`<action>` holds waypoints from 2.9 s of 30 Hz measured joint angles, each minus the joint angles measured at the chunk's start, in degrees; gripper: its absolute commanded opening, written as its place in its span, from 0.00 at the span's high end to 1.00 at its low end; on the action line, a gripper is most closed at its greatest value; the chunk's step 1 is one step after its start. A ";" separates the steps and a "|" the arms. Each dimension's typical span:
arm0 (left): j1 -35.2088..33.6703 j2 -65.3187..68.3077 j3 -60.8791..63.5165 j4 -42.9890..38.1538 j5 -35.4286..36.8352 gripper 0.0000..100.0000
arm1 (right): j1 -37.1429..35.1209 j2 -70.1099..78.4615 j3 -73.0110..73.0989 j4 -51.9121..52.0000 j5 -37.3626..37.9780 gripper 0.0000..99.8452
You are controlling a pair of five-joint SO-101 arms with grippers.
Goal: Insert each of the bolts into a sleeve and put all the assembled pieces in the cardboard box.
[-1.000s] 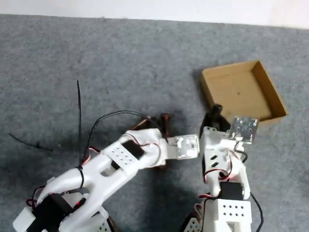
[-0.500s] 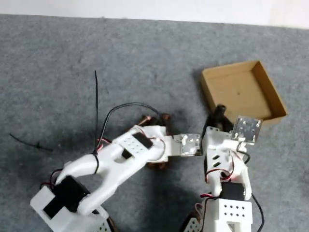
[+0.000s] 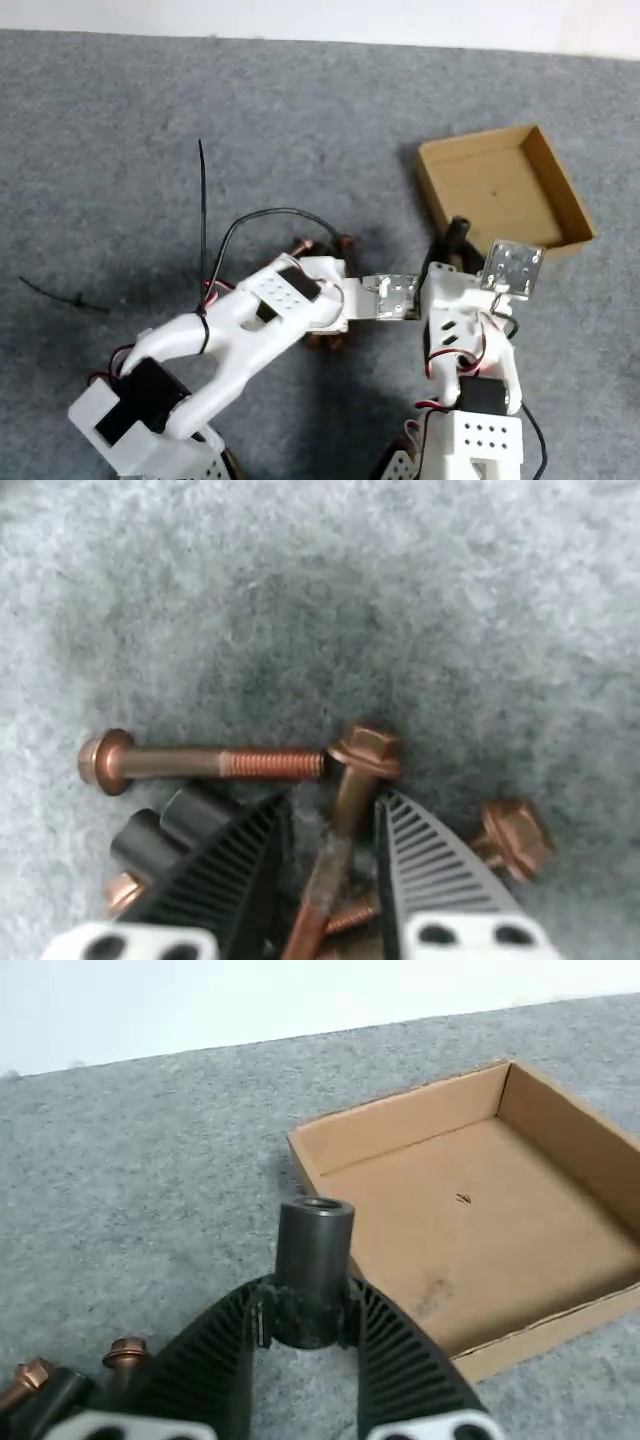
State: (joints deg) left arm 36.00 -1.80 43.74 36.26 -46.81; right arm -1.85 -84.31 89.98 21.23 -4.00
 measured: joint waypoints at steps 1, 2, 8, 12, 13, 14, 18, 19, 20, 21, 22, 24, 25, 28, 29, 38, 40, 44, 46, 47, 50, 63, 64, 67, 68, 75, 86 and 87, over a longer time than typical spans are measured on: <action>-0.18 0.00 -0.26 0.88 -0.70 0.86 | 0.00 0.00 0.00 0.00 0.00 1.00; -0.44 0.00 -0.53 1.41 -1.41 0.86 | 0.00 0.00 0.09 0.00 0.00 1.00; -1.05 0.00 -0.97 2.02 -2.29 0.86 | 0.00 0.00 0.09 0.00 0.00 1.00; -1.14 0.00 -0.97 2.02 -2.46 0.86 | 0.00 0.00 0.09 0.00 0.00 1.00; -1.14 0.00 -0.97 2.02 -2.46 0.86 | 0.00 0.00 0.09 0.00 0.00 1.00; -1.14 0.00 -0.97 2.02 -2.46 0.86 | 0.00 0.00 0.09 0.00 0.00 1.00; -1.14 1.23 -2.11 2.64 -2.73 0.86 | 0.00 0.00 0.09 0.00 0.00 1.00; -1.14 2.29 -3.34 3.69 -2.73 0.86 | 0.00 0.00 0.09 0.00 0.00 1.00; -1.14 3.60 -5.01 5.10 -2.81 0.86 | 0.00 0.00 0.00 0.00 0.00 1.00; -1.14 4.84 -6.86 6.77 -2.81 0.86 | 0.09 0.00 0.00 0.00 0.00 1.00; -1.23 6.15 -8.62 8.53 -2.81 0.86 | 0.09 0.00 0.00 0.00 0.00 1.00; -1.23 8.97 -11.25 11.25 -2.81 0.86 | 0.18 0.00 0.00 0.00 0.00 1.00; -1.32 9.67 -11.96 12.04 -2.81 0.86 | 0.18 0.00 0.09 0.00 0.00 1.00; -1.32 10.02 -12.57 12.75 -2.81 0.86 | 0.18 0.00 0.09 0.00 0.00 1.00; -1.32 10.20 -12.57 12.75 -2.81 0.86 | 0.18 0.00 0.09 0.00 0.00 1.00; -1.32 10.64 -12.66 13.63 -2.73 0.98 | 0.18 0.00 0.09 0.00 0.09 1.00; -1.32 10.73 -12.66 13.63 -2.73 0.99 | 0.18 0.00 0.09 0.00 0.09 1.00; -1.32 10.73 -12.66 13.63 -2.73 0.99 | 0.18 0.00 0.09 0.00 0.09 1.00; -1.32 10.73 -12.66 13.63 -2.73 0.99 | 0.18 0.00 0.09 0.00 0.09 1.00; -1.32 10.73 -12.66 13.63 -2.73 0.99 | 0.18 0.00 0.09 0.00 0.09 1.00; -1.32 10.73 -12.48 13.63 -1.76 0.99 | 0.18 0.00 0.09 0.00 0.09 1.00; -1.67 -3.25 5.36 -3.96 5.45 0.99 | -0.35 -0.26 0.44 0.00 0.09 1.00; -2.02 -4.66 6.68 -5.10 6.33 0.99 | -0.35 -0.44 0.88 0.00 0.09 1.00; -3.87 -8.18 9.05 -7.47 9.41 0.99 | -0.44 -0.53 2.20 -0.62 0.09 1.00; -4.66 -9.41 9.49 -8.18 10.55 0.99 | -0.44 -0.53 2.64 -1.14 0.09 1.00; -8.00 -14.95 13.71 -14.68 16.88 0.99 | -0.53 -0.53 3.16 -2.90 0.09 0.99; -13.54 -21.89 14.24 -18.90 32.18 0.99 | -13.01 -0.70 5.89 -15.74 11.60 0.99; -14.33 -22.68 14.33 -19.43 34.46 0.99 | -13.71 -0.70 5.89 -17.32 11.87 0.99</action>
State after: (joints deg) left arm 21.67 -24.48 58.07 16.84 -12.35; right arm -15.56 -85.01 95.87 3.91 7.87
